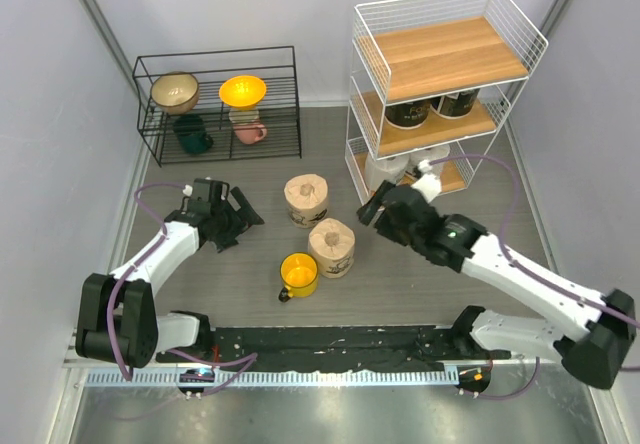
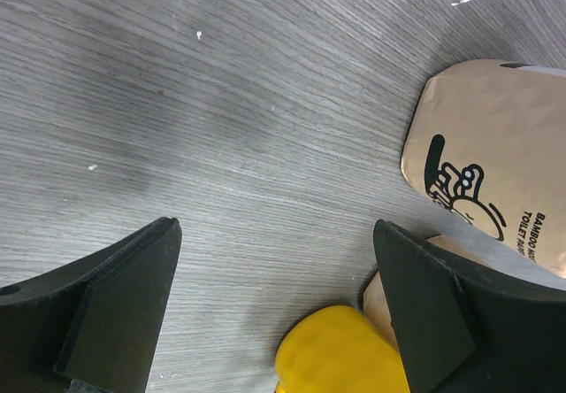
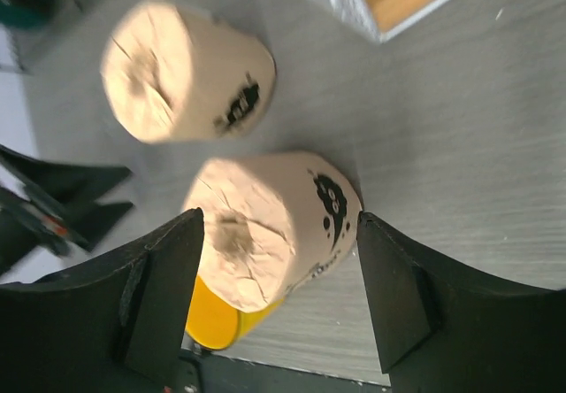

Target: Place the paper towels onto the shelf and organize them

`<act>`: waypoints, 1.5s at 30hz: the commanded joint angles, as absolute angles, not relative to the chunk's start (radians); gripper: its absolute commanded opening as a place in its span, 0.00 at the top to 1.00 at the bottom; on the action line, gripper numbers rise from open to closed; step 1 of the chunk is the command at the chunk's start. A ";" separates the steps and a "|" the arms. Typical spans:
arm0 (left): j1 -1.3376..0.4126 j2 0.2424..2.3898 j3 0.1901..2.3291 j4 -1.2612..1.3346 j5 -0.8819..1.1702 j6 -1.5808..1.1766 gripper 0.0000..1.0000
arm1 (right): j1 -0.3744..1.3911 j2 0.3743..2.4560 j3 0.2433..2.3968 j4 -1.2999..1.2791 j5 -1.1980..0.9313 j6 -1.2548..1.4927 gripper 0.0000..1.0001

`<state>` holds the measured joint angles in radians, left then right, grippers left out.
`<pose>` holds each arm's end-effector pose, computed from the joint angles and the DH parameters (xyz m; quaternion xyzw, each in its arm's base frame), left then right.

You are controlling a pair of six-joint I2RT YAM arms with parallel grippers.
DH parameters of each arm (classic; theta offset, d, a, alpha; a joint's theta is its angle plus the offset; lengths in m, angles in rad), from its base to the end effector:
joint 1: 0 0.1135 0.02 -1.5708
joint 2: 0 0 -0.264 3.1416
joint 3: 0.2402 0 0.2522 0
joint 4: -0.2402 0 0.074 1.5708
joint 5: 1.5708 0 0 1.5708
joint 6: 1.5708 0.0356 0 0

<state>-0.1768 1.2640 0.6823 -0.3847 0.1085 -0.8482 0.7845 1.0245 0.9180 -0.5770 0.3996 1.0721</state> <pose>0.2356 -0.0460 0.1907 -0.2988 0.9054 -0.1908 0.2336 0.1624 0.1425 0.3053 0.2112 0.8639 0.2294 0.3956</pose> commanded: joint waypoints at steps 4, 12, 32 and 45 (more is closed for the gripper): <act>-0.181 1.252 0.699 -0.373 0.101 -0.831 0.04 | 0.902 1.181 0.901 -0.489 0.477 1.172 0.23; -0.183 1.258 0.699 -0.370 0.104 -0.831 0.04 | 0.914 1.247 0.882 -0.423 0.413 1.160 0.23; -0.181 1.261 0.695 -0.360 0.110 -0.834 0.05 | 0.992 1.385 0.914 -0.489 0.489 1.167 0.41; -0.181 1.258 0.698 -0.362 0.110 -0.833 0.05 | 0.997 1.103 1.074 -0.553 0.641 0.950 0.66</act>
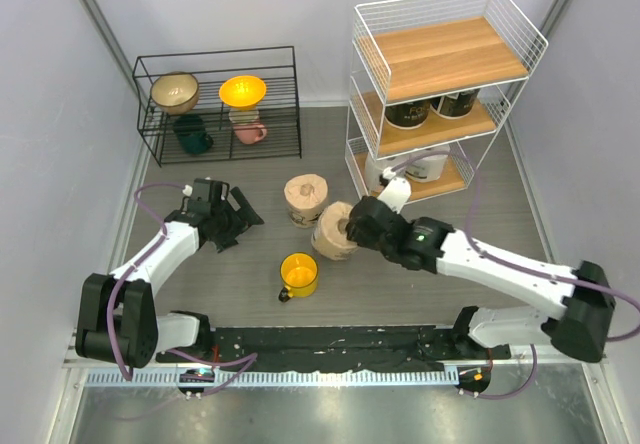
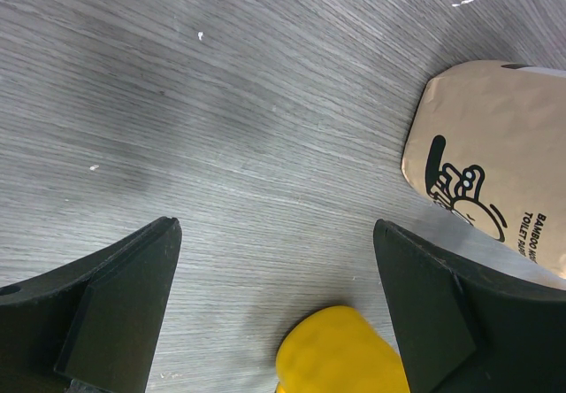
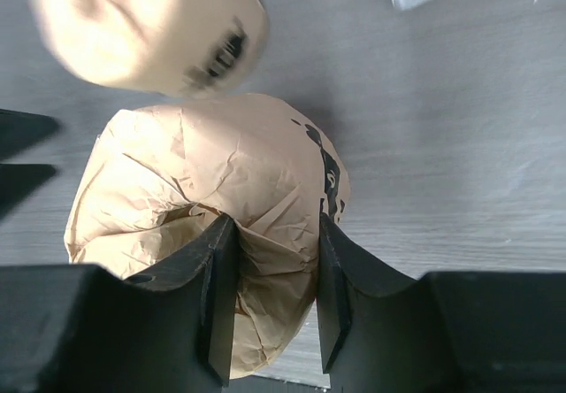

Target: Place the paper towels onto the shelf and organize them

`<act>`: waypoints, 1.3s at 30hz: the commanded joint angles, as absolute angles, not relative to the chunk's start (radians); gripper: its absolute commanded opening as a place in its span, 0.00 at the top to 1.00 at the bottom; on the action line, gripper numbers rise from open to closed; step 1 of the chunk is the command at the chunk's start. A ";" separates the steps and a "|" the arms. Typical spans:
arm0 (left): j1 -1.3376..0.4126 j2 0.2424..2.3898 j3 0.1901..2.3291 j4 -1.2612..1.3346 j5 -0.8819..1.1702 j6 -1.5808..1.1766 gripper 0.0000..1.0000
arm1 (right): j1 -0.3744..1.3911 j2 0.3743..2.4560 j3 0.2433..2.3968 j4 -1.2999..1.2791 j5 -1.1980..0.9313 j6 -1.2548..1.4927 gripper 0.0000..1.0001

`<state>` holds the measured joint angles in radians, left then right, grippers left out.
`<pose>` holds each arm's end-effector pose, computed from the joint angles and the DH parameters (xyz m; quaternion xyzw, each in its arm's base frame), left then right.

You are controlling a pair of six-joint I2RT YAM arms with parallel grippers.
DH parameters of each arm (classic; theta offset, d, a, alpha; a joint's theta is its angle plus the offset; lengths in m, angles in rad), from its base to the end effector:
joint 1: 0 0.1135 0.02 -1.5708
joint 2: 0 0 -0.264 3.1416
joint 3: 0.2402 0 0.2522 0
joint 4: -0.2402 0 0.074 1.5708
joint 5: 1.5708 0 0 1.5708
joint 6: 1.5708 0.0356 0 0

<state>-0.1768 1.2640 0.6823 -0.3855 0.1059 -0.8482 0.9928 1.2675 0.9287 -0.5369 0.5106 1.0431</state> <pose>0.2356 -0.0459 0.1906 -0.2992 0.9054 -0.1896 0.2339 0.1563 0.2078 0.2599 0.1089 0.9073 0.1558 0.3751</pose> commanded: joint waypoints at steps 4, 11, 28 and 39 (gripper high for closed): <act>-0.183 1.258 0.698 -0.362 0.114 -0.834 0.04 | 0.997 1.009 1.212 -0.598 0.699 0.858 0.64; -0.183 1.253 0.699 -0.370 0.110 -0.833 0.04 | 0.997 1.078 1.737 -0.657 0.844 0.583 0.64; -0.181 1.244 0.698 -0.374 0.110 -0.831 0.05 | 0.976 1.359 2.331 -0.262 1.192 -0.038 0.61; -0.183 1.239 0.693 -0.374 0.109 -0.831 0.05 | 0.766 1.611 2.450 -0.352 1.097 -0.005 0.61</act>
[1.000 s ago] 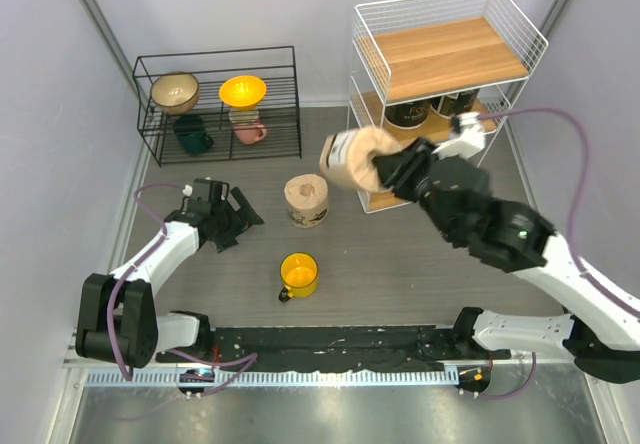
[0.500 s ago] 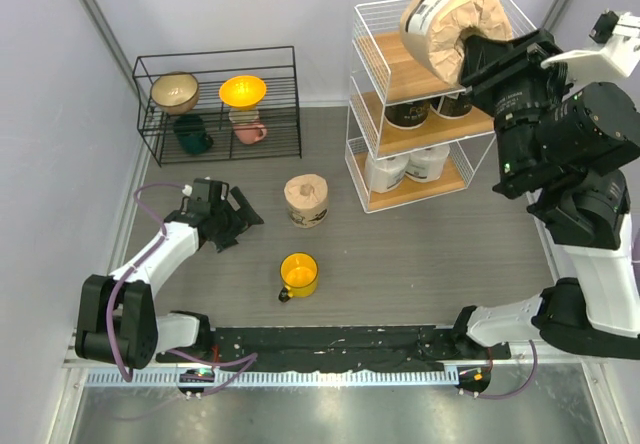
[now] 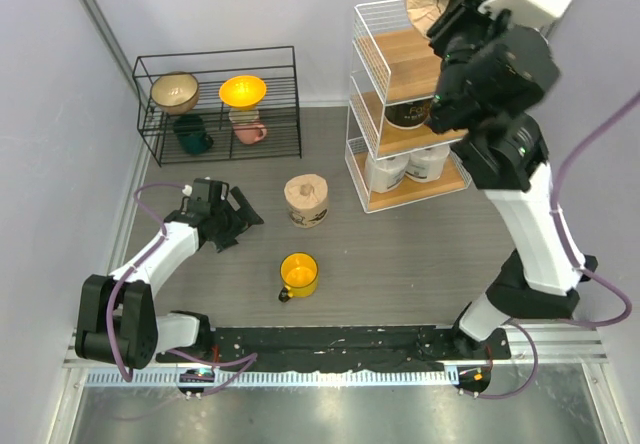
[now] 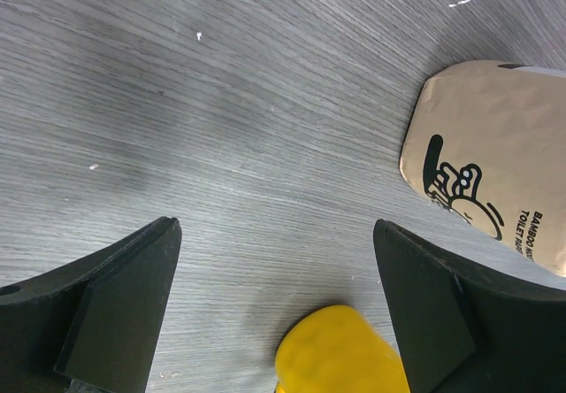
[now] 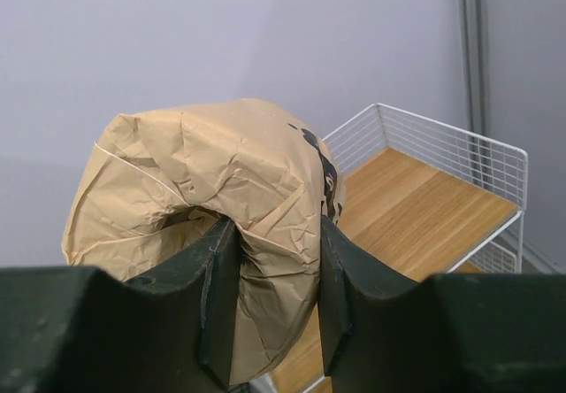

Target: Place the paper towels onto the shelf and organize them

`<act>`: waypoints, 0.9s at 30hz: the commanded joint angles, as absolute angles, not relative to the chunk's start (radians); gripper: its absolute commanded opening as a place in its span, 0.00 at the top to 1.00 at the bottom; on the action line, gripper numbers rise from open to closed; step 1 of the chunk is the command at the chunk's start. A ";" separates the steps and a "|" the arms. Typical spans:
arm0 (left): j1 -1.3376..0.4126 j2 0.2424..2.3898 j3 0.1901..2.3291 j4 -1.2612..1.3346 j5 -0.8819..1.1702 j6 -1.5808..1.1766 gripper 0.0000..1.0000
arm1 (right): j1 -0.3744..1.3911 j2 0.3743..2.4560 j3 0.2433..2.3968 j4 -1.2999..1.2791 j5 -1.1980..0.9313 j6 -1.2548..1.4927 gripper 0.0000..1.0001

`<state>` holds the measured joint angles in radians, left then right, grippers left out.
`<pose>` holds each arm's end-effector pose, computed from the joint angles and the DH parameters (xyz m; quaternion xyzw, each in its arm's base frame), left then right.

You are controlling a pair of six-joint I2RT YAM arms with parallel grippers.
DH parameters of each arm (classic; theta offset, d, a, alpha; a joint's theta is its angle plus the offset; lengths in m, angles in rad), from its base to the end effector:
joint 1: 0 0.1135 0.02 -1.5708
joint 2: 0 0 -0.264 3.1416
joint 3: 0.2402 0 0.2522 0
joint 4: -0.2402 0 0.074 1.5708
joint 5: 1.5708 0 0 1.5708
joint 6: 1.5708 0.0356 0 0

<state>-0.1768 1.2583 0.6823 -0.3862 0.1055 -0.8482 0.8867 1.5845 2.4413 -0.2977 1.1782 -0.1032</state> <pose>0.2351 -0.0458 0.1918 -0.2989 0.9048 -0.1906 0.2361 0.1601 0.1443 0.6484 0.2363 0.5854 0.0289 0.7750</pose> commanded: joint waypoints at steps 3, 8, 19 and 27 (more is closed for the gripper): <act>-0.181 1.247 0.693 -0.367 0.109 -0.833 0.04 | 0.640 1.646 2.459 -0.455 1.000 0.087 0.60; -0.181 1.258 0.696 -0.367 0.118 -0.833 0.04 | 0.436 1.674 2.474 -0.544 0.812 0.244 0.60; -0.181 1.261 0.698 -0.368 0.120 -0.833 0.04 | 0.068 1.749 2.554 -0.664 0.292 0.523 0.60; -0.181 1.266 0.696 -0.362 0.123 -0.834 0.04 | -0.015 1.732 2.523 -0.695 0.115 0.572 0.60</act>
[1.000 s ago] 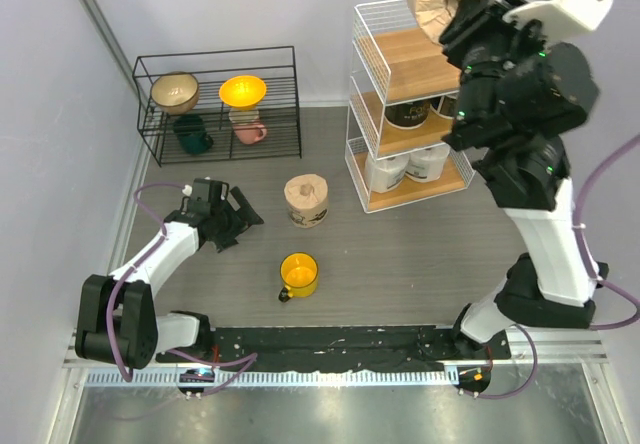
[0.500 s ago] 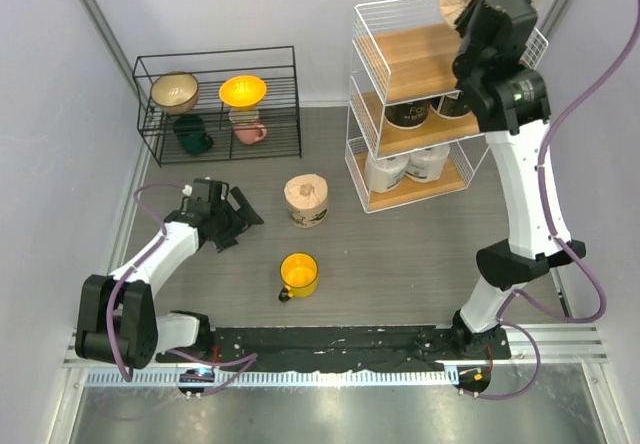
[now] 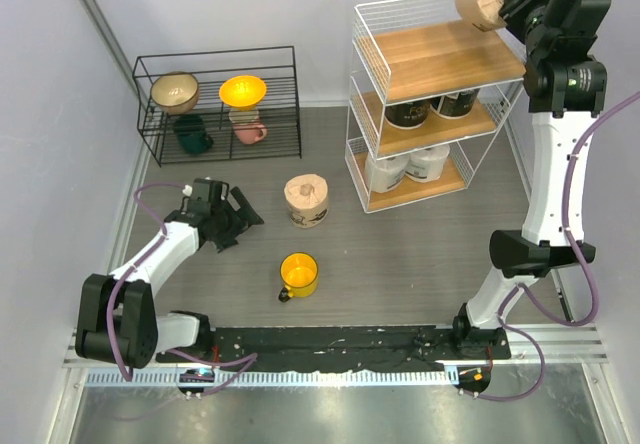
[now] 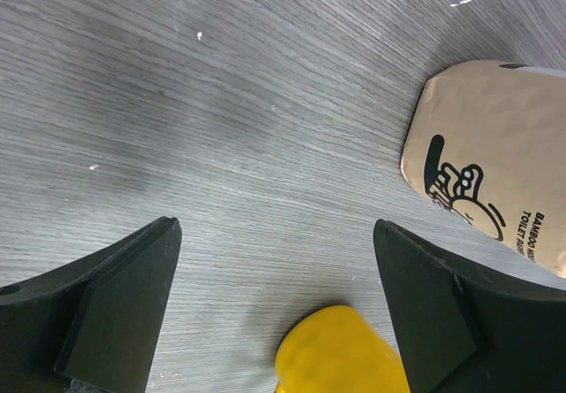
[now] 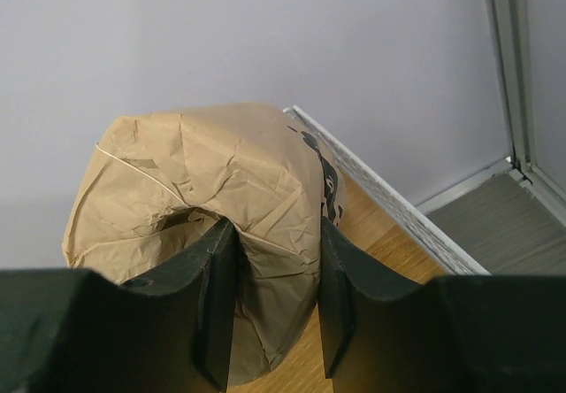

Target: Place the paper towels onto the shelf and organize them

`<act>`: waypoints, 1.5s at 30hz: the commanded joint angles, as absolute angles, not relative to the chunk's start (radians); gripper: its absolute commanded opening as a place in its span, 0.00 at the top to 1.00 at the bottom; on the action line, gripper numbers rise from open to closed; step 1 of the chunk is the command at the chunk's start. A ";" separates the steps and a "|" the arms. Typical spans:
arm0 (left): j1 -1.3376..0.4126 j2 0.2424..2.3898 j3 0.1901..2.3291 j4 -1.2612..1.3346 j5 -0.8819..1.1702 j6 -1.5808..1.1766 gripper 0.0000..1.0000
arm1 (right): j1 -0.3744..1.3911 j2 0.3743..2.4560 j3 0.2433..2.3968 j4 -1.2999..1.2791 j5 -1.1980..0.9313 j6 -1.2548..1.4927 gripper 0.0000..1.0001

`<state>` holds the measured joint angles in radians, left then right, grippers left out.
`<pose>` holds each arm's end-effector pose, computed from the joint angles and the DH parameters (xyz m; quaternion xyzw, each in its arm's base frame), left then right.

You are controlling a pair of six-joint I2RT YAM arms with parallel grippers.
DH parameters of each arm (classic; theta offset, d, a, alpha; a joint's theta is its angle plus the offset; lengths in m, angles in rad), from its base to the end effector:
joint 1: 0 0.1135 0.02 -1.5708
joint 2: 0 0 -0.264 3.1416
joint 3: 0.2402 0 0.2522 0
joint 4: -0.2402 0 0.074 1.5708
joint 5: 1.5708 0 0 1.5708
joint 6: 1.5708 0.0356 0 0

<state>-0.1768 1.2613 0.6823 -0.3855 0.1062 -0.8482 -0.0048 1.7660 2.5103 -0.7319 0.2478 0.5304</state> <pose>0.2354 -0.0459 0.1912 -0.2990 0.9051 -0.1903 0.2350 0.3192 -0.0103 0.5839 0.2692 0.6493 0.0996 0.7043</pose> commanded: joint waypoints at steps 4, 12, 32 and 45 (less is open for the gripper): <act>-0.181 1.264 0.696 -0.362 0.124 -0.834 0.04 | -0.015 1.687 2.461 -0.704 0.113 0.557 0.60; -0.183 1.264 0.695 -0.362 0.124 -0.834 0.05 | -0.017 1.566 2.358 -0.707 0.138 0.538 0.60; -0.183 1.262 0.692 -0.362 0.123 -0.834 0.05 | -0.015 1.525 2.247 -0.709 0.129 0.520 0.57; -0.181 1.262 0.690 -0.359 0.123 -0.836 0.04 | -0.015 1.511 2.224 -0.689 0.112 0.515 0.45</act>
